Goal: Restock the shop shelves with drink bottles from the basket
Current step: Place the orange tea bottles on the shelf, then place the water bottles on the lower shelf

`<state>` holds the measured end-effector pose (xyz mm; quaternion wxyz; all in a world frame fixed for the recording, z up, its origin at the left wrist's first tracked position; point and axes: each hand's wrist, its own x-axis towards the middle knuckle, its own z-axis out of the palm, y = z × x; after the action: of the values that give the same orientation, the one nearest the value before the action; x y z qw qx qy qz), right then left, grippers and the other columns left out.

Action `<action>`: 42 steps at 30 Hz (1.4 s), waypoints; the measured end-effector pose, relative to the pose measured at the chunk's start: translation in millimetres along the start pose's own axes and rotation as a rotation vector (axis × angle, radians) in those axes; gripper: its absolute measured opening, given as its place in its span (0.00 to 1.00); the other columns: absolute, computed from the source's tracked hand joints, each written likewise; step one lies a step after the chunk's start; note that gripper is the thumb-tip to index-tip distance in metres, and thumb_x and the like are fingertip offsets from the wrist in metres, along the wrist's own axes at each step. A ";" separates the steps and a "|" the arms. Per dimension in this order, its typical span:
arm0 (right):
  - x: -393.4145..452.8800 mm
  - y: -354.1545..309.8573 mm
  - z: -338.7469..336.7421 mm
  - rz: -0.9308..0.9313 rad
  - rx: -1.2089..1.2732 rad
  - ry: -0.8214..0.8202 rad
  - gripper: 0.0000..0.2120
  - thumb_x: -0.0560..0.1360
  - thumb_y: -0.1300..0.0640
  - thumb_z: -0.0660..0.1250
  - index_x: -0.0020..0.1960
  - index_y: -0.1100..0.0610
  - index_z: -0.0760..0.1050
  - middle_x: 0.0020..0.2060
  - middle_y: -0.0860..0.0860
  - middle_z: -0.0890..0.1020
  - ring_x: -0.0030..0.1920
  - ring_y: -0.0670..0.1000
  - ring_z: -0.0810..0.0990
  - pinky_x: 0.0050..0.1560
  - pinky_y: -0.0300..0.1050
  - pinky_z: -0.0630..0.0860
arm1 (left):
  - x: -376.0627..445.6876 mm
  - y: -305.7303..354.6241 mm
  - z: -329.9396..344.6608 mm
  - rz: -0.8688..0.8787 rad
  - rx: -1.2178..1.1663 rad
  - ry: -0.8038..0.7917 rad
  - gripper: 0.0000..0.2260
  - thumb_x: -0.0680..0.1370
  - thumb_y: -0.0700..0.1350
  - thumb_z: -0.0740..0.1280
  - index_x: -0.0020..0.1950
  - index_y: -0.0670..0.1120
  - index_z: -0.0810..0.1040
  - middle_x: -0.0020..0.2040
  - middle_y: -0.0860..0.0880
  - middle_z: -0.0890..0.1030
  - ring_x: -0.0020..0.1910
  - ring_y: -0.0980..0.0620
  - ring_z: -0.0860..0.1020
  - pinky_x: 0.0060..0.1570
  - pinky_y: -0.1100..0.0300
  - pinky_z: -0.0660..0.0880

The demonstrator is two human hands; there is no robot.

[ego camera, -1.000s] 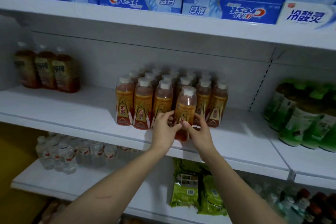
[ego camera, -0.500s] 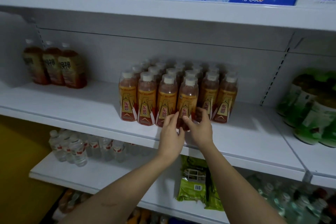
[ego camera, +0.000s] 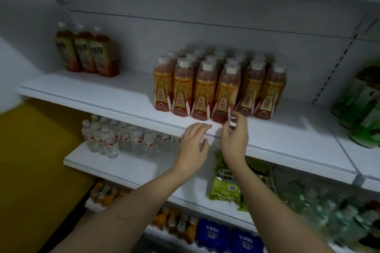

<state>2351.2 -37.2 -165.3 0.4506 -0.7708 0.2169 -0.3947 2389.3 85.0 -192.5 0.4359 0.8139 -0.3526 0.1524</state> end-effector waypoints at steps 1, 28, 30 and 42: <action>-18.4 0.8 4.1 -0.075 -0.013 0.009 0.14 0.81 0.62 0.62 0.66 0.55 0.71 0.59 0.46 0.75 0.60 0.45 0.73 0.61 0.42 0.72 | -8.9 -10.2 -3.3 0.048 0.054 0.005 0.18 0.78 0.36 0.63 0.68 0.44 0.76 0.65 0.47 0.77 0.67 0.51 0.70 0.70 0.54 0.66; -311.2 119.5 39.4 0.622 -0.690 -0.932 0.31 0.82 0.38 0.52 0.81 0.48 0.53 0.80 0.52 0.54 0.79 0.56 0.52 0.77 0.57 0.54 | -237.1 -158.8 -34.7 -0.540 0.376 -1.049 0.33 0.80 0.69 0.45 0.82 0.55 0.53 0.82 0.51 0.51 0.81 0.48 0.45 0.77 0.40 0.47; -319.9 125.6 40.7 0.654 -0.693 -0.929 0.30 0.81 0.37 0.53 0.80 0.48 0.56 0.80 0.52 0.57 0.78 0.57 0.55 0.76 0.57 0.56 | -245.9 -165.4 -32.8 -0.581 0.346 -1.076 0.33 0.80 0.69 0.45 0.82 0.55 0.52 0.82 0.51 0.52 0.81 0.48 0.45 0.77 0.39 0.48; -413.4 208.8 65.8 0.965 -0.641 -1.123 0.35 0.77 0.33 0.55 0.79 0.49 0.58 0.77 0.53 0.61 0.76 0.58 0.59 0.75 0.60 0.58 | -366.3 -218.7 18.8 -0.881 0.320 -1.329 0.30 0.81 0.68 0.48 0.80 0.55 0.59 0.81 0.48 0.58 0.80 0.46 0.51 0.77 0.42 0.49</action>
<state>2162.8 178.2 -535.4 0.3701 -0.7672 0.3698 0.3711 2284.6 312.5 -538.4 0.0339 0.8508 -0.1589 -0.4998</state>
